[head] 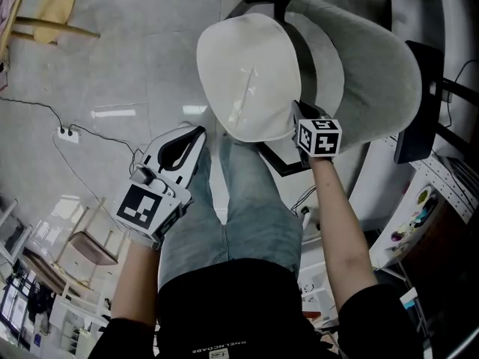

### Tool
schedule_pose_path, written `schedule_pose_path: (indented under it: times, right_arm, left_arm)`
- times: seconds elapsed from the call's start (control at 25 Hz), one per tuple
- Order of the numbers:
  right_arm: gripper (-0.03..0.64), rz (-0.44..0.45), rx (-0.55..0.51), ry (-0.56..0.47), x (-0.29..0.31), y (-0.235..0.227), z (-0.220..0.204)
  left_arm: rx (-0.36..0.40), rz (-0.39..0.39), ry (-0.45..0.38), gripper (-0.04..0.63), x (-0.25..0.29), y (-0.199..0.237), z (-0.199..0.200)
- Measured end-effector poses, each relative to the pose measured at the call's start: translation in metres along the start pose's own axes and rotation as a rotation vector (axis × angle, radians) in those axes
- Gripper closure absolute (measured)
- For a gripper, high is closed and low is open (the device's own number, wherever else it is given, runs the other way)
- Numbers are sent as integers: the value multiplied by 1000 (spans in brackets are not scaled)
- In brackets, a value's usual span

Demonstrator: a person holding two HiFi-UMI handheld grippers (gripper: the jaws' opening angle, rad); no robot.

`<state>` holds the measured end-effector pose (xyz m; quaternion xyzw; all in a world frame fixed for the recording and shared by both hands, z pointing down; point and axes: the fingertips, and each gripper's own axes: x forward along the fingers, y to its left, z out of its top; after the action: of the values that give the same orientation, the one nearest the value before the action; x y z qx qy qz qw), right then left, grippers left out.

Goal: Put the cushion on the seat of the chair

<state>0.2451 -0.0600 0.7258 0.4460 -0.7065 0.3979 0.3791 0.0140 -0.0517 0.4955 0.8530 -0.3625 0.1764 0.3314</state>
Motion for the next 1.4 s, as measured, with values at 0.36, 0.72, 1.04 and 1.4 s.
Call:
schedule_pose_path:
  times: [0.36,0.72,1.04,1.4]
  right_arm:
    - [588,-85,42,37,21,-31,-4]
    - [588,-156,51,71,37,-55,-11]
    - [584,-211,66,102,48,-78,-18]
    - [577,-243,86,128,59,-95,-23]
  left_arm:
    - [-21,7,12,583,11,5,2]
    - [-42,13,28,583,21,9,-5]
    - [-48,13,49,583,31,10,-12]
    - [-52,10,70,583,35,13,-15]
